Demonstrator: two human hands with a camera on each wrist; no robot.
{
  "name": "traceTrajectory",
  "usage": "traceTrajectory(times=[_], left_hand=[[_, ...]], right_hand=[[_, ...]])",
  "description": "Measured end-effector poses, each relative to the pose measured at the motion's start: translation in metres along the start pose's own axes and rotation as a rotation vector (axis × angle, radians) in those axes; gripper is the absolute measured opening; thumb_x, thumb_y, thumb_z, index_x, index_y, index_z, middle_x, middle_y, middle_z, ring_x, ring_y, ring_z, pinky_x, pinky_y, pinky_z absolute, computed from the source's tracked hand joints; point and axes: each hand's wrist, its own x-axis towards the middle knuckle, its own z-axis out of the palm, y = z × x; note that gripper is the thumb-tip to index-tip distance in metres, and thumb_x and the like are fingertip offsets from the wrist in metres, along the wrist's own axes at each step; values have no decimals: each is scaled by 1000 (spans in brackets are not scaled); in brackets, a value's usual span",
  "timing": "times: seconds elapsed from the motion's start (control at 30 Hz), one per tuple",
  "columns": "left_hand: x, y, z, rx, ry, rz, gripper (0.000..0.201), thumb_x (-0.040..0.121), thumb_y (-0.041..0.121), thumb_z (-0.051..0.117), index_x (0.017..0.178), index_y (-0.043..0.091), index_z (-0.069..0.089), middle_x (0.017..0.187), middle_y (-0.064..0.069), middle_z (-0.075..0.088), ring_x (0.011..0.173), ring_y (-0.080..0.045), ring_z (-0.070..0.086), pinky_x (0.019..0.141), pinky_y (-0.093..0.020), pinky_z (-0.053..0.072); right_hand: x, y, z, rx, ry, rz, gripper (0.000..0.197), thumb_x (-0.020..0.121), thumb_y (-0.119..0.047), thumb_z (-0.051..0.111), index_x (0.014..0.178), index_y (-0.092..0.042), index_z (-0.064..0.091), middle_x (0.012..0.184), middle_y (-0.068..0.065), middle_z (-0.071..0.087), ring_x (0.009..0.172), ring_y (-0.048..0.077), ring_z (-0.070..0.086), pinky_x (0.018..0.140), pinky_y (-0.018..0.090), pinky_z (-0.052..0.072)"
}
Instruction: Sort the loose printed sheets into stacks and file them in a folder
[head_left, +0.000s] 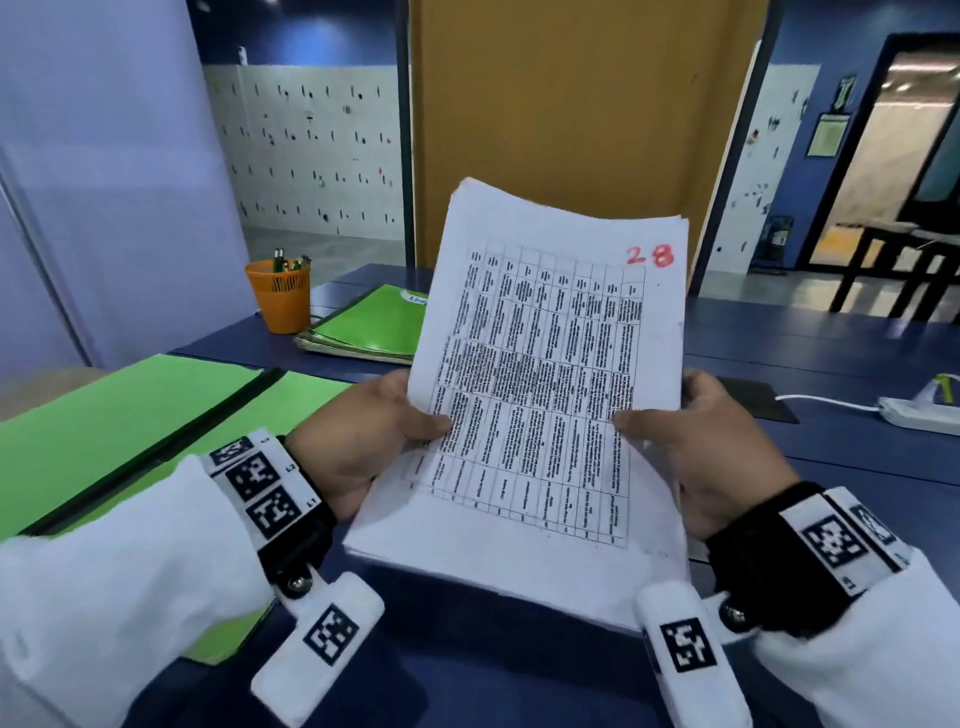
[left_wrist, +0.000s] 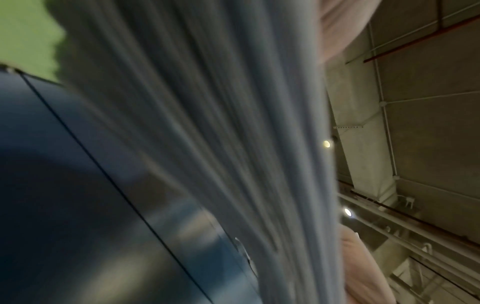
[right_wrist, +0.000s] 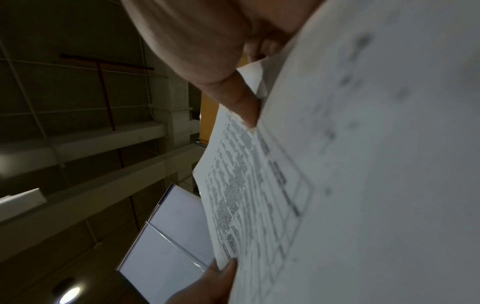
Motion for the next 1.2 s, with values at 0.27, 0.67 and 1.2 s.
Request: traceTrajectory(times=[0.27,0.67,1.2], left_hand=[[-16,54,-84,14,223,143,39,94,-17,40,109,5,69,102,-16,78,77,-25,78,64,-40,65],[6,44,-184,45,575,98,27,93,-9,56,115,5,64,113,-23,60,83,-25,63,69,-29,60],[15,8,-116,113,309,-7,35,99,-12,42,126,-2,63,133,-27,63,124,-44,59,111,-60,43]], right_hand=[[1,23,63,-331,-237,339,15,88,-23,45,80,-14,54,66,8,53,46,20,47,51,23,38],[-75,87,202,-1751,-1328,-415,68,94,-56,47,154,-34,22,165,-3,14,150,32,16,119,51,23],[-42,17,-33,-1941,-773,92,123,24,-97,55,132,-40,37,114,-14,46,106,12,48,90,36,48]])
